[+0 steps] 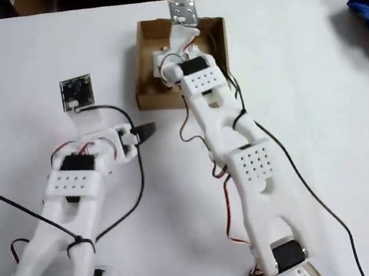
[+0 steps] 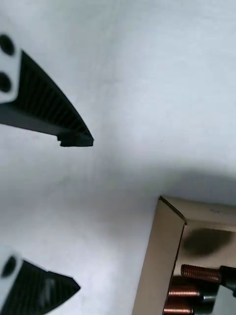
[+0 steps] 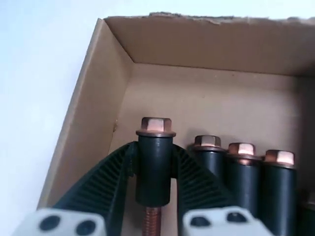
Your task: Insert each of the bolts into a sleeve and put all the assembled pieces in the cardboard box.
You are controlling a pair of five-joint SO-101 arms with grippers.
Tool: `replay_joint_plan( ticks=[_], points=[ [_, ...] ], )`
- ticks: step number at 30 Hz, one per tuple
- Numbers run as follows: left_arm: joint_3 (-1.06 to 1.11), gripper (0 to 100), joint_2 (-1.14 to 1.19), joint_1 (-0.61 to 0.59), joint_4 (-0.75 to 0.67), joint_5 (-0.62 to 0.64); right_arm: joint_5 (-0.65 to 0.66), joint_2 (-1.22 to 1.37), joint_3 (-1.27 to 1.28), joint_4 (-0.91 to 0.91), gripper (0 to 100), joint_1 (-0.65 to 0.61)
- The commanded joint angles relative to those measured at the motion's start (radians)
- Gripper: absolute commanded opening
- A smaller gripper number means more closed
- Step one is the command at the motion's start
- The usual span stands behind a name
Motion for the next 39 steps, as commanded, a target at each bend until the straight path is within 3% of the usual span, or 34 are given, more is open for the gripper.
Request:
replay_joint_plan(
  ticks=[1,7,13,22,25,31,35,39],
  points=[
    [-0.012,40,-0.044,-0.011,-0.017,0.005,0.003,-0.021,-0.061,0.002,2.0,0.005],
    [-0.012,40,-0.044,-0.011,-0.017,0.005,0.006,-0.019,-0.055,0.004,2.3,0.031],
    [-0.013,40,-0.044,-0.011,-0.017,0.005,0.19,0.028,-0.037,0.004,2.3,0.028],
    [-0.013,40,-0.046,-0.011,-0.017,0.005,0.204,0.038,-0.04,0.001,2.6,0.021],
    [-0.013,40,-0.046,-0.011,-0.017,0.005,0.199,0.041,-0.04,-0.001,8.4,0.022],
    [-0.013,40,-0.046,-0.011,-0.017,0.005,0.199,0.036,-0.052,-0.001,31.0,0.021],
    [-0.013,40,-0.046,-0.011,-0.017,0.005,0.199,0.027,-0.166,0.061,32.6,0.028],
    [-0.013,40,-0.046,-0.011,-0.017,0.005,0.199,-0.022,-0.324,0.251,32.6,0.031]
  ],
)
